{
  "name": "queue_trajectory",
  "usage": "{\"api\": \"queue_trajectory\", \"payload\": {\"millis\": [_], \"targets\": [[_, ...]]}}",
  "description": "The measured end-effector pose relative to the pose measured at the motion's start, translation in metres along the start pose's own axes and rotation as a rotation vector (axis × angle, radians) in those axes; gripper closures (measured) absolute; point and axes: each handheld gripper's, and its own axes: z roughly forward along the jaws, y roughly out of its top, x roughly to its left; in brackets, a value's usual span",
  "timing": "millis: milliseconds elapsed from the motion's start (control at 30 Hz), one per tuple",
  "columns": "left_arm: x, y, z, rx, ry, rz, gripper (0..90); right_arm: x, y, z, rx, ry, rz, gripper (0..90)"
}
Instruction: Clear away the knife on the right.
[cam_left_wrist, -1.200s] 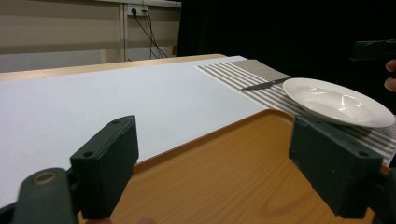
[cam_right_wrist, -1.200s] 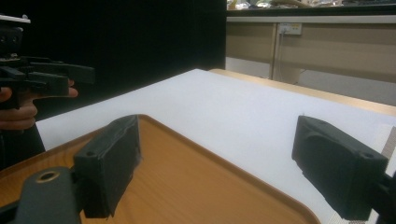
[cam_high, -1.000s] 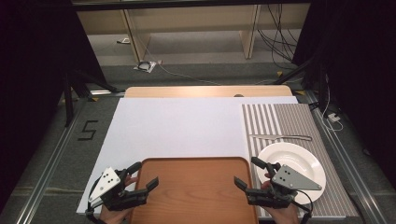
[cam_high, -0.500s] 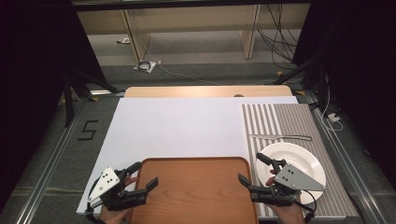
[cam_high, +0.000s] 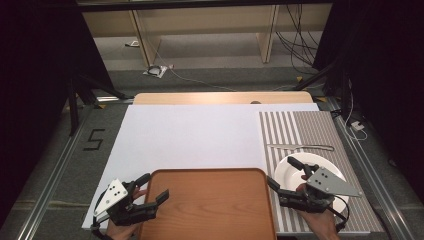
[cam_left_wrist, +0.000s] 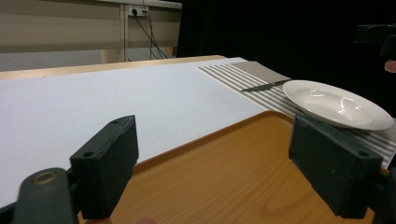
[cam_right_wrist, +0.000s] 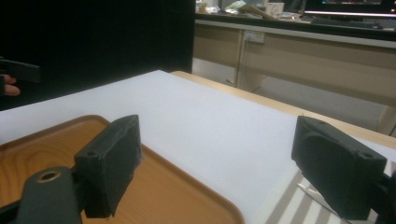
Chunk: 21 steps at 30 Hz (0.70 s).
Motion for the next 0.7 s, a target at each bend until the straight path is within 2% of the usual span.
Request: {"api": "queue_trajectory", "payload": {"millis": [300,467,567,633,700], "targets": [[-0.001,-0.001,0.001,0.016,0.000,0.027,15.8,-0.021,0.000,-0.002,0.029,-0.049,0.005,16.8],[-0.001,-0.001,0.001,0.012,0.005,0.021,15.8,-0.031,0.002,-0.002,0.048,-0.078,-0.003,16.8],[-0.001,0.000,0.000,0.010,0.005,0.023,15.8,-0.049,0.005,-0.003,0.094,-0.111,-0.015,16.8],[-0.001,0.000,0.000,0.009,0.005,0.026,15.8,-0.052,0.005,-0.004,0.106,-0.119,-0.019,16.8],[-0.001,0.001,0.000,0.009,0.005,0.025,15.8,-0.063,0.006,-0.007,0.125,-0.147,-0.019,16.8]]}}
